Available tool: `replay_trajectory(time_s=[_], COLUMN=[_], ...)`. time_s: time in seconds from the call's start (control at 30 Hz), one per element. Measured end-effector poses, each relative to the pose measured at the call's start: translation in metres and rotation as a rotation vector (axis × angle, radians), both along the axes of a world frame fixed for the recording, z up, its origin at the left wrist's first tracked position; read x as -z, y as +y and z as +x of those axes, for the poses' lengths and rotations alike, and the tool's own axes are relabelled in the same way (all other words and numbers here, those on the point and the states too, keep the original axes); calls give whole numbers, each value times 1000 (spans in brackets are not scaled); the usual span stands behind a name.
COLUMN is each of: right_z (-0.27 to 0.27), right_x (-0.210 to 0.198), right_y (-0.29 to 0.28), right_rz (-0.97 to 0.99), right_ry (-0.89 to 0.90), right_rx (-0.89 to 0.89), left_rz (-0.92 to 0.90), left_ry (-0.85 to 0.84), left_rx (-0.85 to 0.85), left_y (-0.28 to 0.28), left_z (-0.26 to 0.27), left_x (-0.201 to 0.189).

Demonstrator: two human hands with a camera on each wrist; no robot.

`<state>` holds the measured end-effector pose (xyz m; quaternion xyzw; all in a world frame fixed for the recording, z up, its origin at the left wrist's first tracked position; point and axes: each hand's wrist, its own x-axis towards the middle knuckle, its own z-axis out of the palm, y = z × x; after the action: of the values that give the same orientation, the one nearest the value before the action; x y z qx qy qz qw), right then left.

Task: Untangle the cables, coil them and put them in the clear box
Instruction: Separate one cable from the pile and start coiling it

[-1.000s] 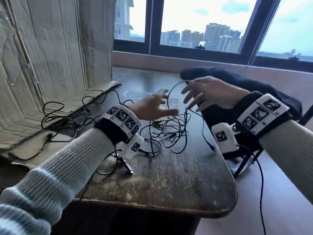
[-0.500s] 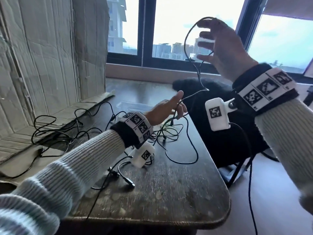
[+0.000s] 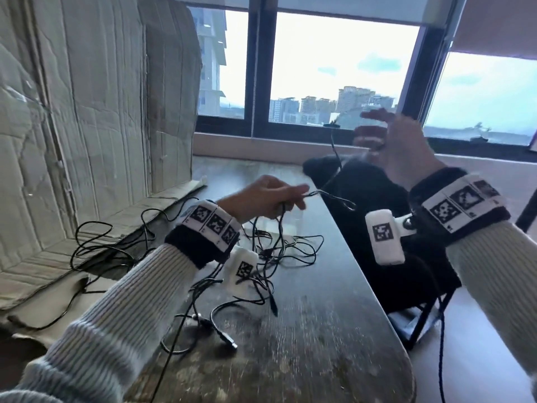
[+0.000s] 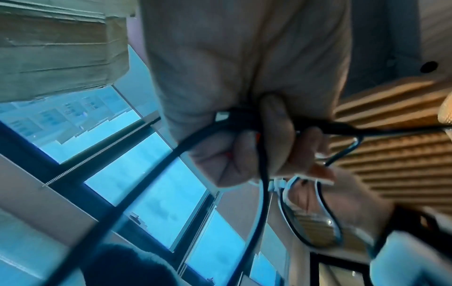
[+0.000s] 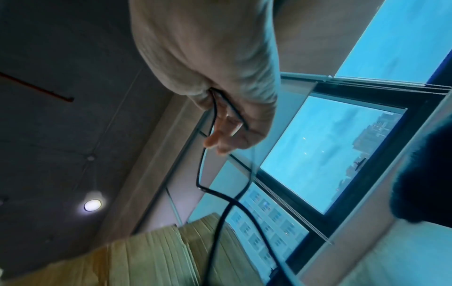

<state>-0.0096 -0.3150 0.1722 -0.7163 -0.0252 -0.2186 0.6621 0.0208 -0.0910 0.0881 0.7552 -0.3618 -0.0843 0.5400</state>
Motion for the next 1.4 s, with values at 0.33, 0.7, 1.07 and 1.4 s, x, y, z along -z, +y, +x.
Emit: replay_trajectory(time_s=[0.33, 0.7, 1.07, 1.4], right_z=[10, 4, 11, 15], right_x=[47, 36, 38, 53], right_y=[23, 26, 18, 44], right_rz=[-189, -431, -347, -275], right_ry=[-1, 47, -63, -141], right_rx=[-146, -225, 65, -68], left_rz=[-63, -162, -54, -356], left_ry=[-56, -247, -119, 56], left_rx=[-169, -373, -188, -182], left_y=[-7, -2, 16, 6], left_z=[1, 30, 11, -2], left_x=[-52, -45, -46, -53])
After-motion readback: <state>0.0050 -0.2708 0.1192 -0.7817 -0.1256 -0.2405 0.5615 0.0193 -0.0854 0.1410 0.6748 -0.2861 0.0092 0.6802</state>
